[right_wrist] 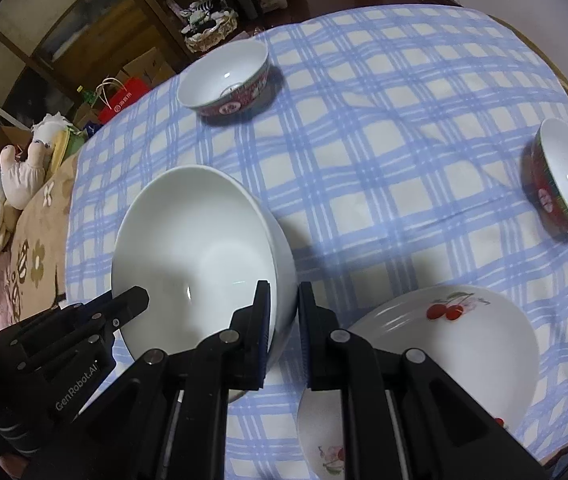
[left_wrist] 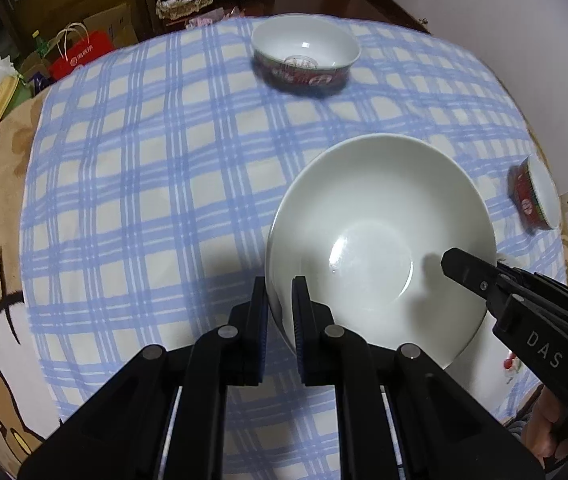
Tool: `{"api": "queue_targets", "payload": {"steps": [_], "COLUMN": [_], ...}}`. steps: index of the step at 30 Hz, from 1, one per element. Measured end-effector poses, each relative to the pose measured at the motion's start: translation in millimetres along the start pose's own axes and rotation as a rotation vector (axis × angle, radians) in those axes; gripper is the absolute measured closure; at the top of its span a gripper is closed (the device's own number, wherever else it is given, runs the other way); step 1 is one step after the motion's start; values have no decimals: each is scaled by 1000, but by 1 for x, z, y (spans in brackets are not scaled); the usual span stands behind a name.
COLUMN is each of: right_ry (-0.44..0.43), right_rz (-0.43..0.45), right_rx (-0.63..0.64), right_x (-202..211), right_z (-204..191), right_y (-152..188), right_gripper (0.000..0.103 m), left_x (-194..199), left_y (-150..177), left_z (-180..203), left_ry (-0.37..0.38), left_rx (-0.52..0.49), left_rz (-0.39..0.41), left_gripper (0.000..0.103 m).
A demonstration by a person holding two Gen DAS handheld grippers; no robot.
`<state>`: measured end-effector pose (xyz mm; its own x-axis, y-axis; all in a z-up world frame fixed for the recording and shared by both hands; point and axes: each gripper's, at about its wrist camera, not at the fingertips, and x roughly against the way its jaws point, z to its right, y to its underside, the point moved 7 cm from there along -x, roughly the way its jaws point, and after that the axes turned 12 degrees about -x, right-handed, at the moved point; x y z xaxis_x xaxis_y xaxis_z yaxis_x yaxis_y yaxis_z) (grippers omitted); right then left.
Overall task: Organize plates and bowls
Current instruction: 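Lift and carry the white bowl across the cloth with both tools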
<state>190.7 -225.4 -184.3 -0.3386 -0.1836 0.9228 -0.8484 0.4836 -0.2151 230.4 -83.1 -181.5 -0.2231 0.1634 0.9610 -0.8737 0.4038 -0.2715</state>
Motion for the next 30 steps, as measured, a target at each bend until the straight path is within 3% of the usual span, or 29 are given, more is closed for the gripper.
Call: {"api": "queue_targets", "payload": {"steps": [5,12,18,23,30], "right_ry": [7,-19,40,18,72], "right_rz": [1,13,51,44,68], "right_rx": [4,20,84,48,98], "right_x": [-18,-22,-23,-24,-25], "right_z": [3,2,-1,3,0], "right_y": [5,1,-1,-4,-2], "right_gripper": [89,89,91,91,91], "left_x": [-18,-19,-23,-33,-33], "left_y": [6,5,1,1,-3], "left_z": [-3,-4,-3,-1,-3], "left_ry": [-16,7,7,3,-3], "left_rx": [-4,-24,-24,-27,-19], "left_rz": [-29,14,21,-7,15], "left_gripper": [92,92,92,92,92]}}
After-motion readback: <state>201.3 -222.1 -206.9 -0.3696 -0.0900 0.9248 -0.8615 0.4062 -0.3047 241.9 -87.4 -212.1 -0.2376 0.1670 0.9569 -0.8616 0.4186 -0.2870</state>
